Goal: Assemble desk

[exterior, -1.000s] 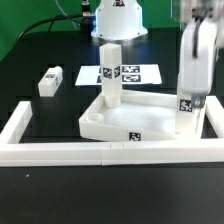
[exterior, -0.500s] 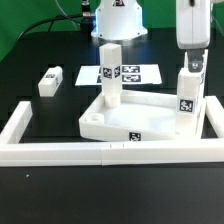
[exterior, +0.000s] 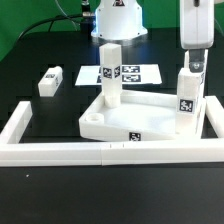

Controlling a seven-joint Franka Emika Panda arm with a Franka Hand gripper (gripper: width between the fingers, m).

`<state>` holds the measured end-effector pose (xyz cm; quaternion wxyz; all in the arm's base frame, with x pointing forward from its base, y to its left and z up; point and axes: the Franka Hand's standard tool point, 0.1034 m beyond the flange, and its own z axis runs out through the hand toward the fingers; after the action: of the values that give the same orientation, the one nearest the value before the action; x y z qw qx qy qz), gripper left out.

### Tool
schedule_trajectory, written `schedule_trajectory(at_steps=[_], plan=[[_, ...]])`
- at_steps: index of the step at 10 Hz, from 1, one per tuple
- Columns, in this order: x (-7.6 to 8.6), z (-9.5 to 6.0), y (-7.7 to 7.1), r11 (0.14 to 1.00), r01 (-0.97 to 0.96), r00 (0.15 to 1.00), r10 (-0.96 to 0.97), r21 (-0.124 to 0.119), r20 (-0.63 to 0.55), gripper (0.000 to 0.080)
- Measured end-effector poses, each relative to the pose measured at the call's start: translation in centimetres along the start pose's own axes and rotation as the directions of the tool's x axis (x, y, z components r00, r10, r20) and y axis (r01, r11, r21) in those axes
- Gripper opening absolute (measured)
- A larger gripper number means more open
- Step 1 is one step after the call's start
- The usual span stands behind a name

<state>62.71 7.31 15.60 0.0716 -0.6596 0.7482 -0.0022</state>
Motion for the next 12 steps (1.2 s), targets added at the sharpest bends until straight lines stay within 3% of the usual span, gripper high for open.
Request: schedule_trajectory(at_steps=[1,3,4,8,9,12], plan=[[2.2,-2.1,1.3,0.994,0.106,0.994,-0.106,0.02,0.02,0.0649],[6.8,-3.8,3.4,0.946,0.321,0.946,-0.322,0.038,0.023,0.0649],[7.2,-4.5,3.1,0.931,0.361,0.932,-0.362,0.051,0.02,0.0649],[7.2,-4.0,3.2,0.807,0.589,0.807,-0.59,0.046,0.007,0.0649],[8.4,-3.3,3.5,0.725,0.686,0.727,-0.687,0.053,-0.006,0.0649],[16.6,-0.9,7.6,0.422,0.907,0.421,-0.907,0.014,0.022,0.0649]])
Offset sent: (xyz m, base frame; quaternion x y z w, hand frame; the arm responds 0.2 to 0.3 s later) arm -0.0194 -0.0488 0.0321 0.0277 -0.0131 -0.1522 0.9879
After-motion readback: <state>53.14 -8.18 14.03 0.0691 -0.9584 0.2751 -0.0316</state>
